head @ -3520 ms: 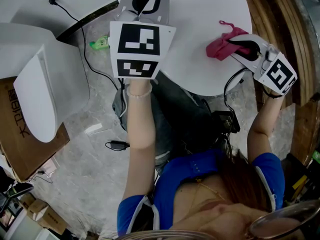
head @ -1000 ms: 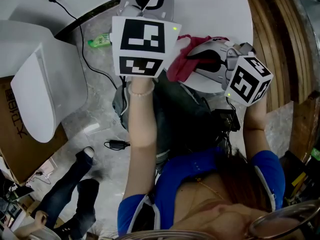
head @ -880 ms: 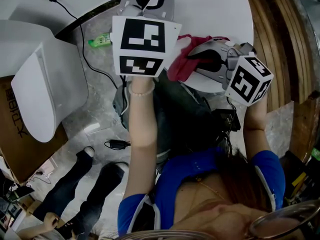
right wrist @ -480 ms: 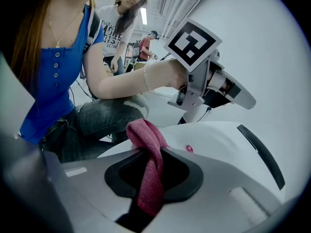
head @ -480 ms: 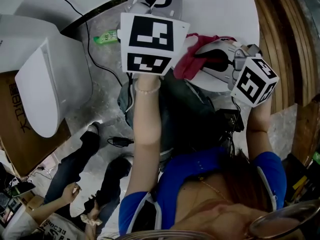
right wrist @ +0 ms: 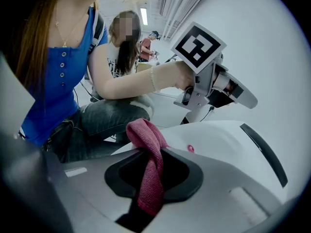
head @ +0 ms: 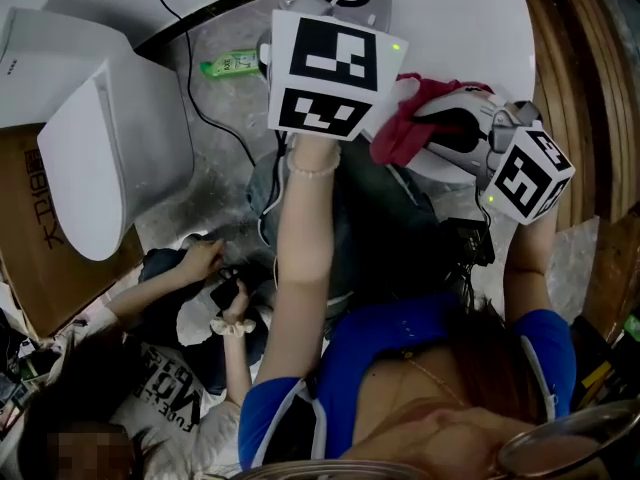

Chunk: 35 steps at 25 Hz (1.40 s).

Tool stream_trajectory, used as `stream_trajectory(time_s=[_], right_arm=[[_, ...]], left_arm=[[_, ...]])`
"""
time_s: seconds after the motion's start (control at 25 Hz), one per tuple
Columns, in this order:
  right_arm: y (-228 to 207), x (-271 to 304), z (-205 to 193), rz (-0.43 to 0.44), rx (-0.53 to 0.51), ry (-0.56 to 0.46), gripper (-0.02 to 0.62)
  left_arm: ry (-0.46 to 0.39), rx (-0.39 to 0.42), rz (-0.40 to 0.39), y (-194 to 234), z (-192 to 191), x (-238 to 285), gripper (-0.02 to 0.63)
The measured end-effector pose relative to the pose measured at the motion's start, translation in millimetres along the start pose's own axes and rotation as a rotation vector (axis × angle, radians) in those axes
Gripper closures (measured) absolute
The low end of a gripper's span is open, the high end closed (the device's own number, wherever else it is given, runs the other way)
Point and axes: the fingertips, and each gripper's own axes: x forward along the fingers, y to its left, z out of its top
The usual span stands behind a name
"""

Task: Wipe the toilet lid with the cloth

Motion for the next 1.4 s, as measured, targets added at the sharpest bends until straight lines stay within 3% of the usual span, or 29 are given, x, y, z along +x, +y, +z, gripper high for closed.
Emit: stream_trajectory(time_s=[1.4], right_arm=[[42.1, -28.7, -22.9, 0.056, 0.089, -0.004, 0.525]], left_arm=[[0.010, 0.012, -0.032, -11.5, -2.2, 13.6, 0.603]])
